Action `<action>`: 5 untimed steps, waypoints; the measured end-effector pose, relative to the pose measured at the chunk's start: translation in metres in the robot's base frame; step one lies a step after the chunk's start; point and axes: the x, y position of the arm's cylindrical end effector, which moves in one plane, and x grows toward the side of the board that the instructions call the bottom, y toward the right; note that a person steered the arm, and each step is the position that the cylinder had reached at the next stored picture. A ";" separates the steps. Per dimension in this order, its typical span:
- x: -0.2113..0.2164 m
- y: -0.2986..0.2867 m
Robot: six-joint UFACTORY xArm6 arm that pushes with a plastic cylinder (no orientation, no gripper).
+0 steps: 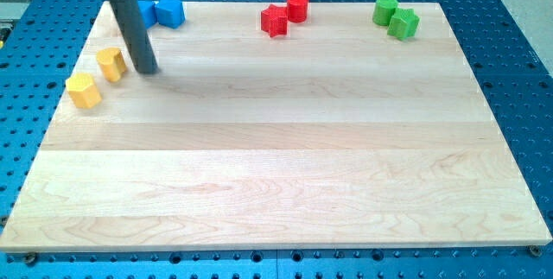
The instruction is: Slide the blue blocks towards the bottom
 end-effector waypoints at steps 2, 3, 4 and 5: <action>-0.066 -0.047; -0.105 -0.060; -0.121 -0.034; -0.094 0.030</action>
